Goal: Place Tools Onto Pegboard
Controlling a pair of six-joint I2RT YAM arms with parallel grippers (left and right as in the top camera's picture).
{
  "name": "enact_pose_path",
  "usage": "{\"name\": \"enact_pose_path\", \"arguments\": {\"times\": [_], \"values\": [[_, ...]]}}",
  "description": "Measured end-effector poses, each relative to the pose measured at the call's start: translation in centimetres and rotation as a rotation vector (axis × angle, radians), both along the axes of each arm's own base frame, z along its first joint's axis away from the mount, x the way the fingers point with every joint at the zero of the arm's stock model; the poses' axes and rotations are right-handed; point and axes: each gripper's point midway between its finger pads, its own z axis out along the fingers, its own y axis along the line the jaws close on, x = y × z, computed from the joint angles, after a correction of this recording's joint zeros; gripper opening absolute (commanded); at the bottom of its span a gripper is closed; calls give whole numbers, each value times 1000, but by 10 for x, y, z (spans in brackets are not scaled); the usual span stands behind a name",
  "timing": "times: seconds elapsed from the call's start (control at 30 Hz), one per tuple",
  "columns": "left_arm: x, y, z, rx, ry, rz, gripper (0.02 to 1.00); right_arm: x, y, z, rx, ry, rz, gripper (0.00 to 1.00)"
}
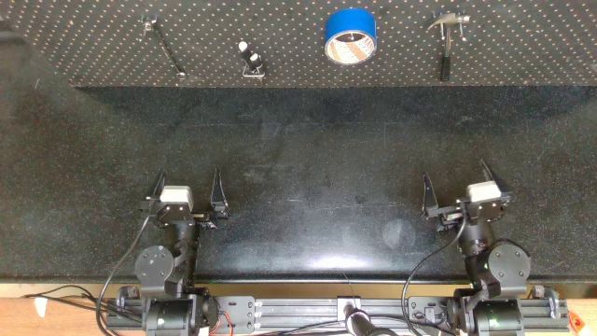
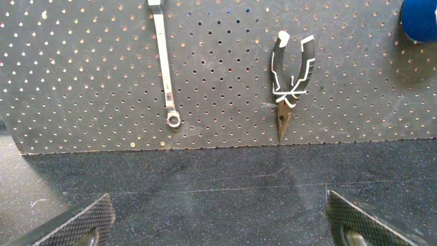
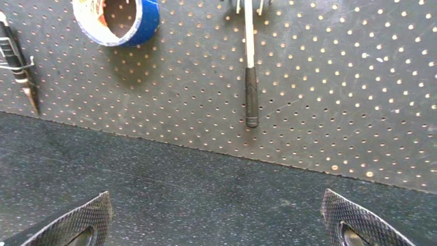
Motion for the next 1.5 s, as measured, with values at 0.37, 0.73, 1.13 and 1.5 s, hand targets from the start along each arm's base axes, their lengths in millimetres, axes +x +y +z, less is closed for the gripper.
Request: {"name": "enact_pose_path", "arguments": {"times": [0.37,0.73,1.13,1.5], "values": [[0,0,0,0,0,0,996,1,-14,0,-3,-2,-57,998],[0,0,0,0,0,0,996,1,-14,1,-3,-3,-57,996],[0,0,0,0,0,0,996,1,-14,1,-3,-3,-57,998],[0,0,0,0,0,0,996,1,-14,1,-3,-3,-57,998]]}}
